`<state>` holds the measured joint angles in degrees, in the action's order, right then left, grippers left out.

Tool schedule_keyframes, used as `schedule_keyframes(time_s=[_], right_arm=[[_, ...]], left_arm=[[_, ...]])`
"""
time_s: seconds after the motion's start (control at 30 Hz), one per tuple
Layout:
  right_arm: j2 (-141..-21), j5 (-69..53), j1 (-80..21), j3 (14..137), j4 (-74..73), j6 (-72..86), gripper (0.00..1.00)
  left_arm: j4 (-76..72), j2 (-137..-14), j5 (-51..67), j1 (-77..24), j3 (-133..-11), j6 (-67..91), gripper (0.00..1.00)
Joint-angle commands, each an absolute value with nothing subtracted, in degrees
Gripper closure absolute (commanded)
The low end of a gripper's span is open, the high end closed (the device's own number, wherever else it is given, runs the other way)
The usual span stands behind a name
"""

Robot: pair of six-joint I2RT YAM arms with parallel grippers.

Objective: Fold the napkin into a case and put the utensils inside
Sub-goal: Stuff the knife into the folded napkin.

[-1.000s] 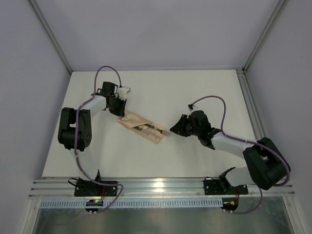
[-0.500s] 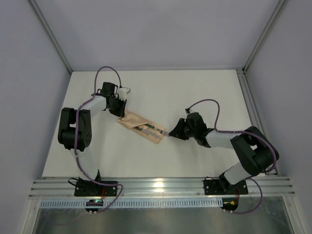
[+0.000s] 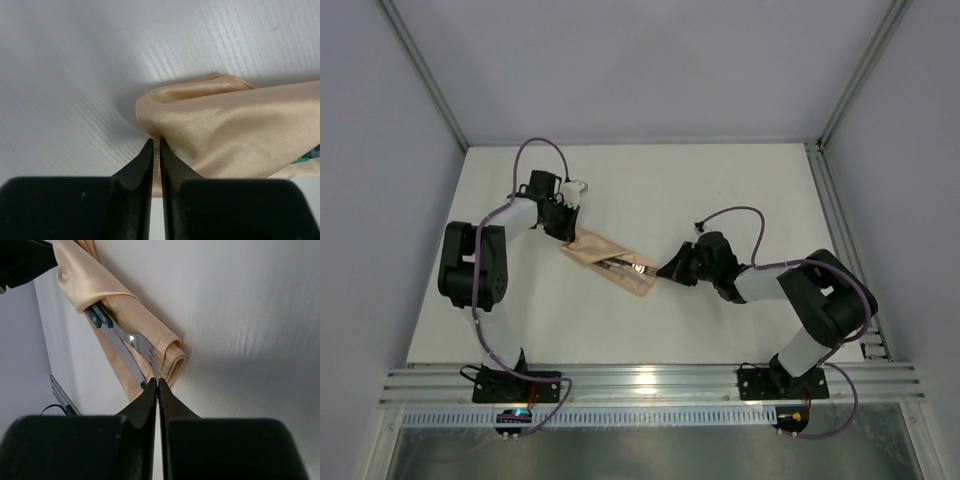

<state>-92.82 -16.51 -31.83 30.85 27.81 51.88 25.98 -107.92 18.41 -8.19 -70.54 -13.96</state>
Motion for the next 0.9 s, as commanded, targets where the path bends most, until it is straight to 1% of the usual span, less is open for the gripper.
schedule_keyframes(time_s=[0.0,0.1,0.2,0.3,0.47,0.5,0.67,0.87], right_arm=[[-94.56,-14.77,-32.96,31.47,36.27,57.55,0.96],[-96.32,-12.40,-33.31,28.31,44.08,63.70,0.96],[-96.42,-7.66,-34.97,26.37,47.02,66.61,0.96],[-95.63,-2.83,-37.69,26.80,46.67,67.06,0.96],[-97.73,-0.27,-39.99,29.62,45.79,67.24,0.96],[-98.08,1.82,-40.08,29.71,45.70,67.32,0.96],[-99.84,2.28,-40.25,29.88,46.49,67.41,0.96],[-98.70,3.95,-40.25,30.67,44.56,64.69,0.96]], left_arm=[[24.17,-105.12,20.48,-8.09,-69.96,-13.80,0.91],[24.00,-105.03,20.83,-8.17,-69.70,-13.45,0.90],[23.91,-104.94,20.83,-8.09,-69.52,-13.45,0.90],[23.99,-105.03,20.92,-8.17,-69.52,-13.27,0.90],[23.91,-104.85,21.09,-8.09,-69.35,-13.10,0.90],[23.91,-104.77,21.09,-8.09,-69.26,-12.92,0.89],[23.82,-104.68,21.27,-8.17,-69.17,-12.83,0.89],[23.82,-104.85,21.27,-8.17,-68.99,-13.10,0.89]])
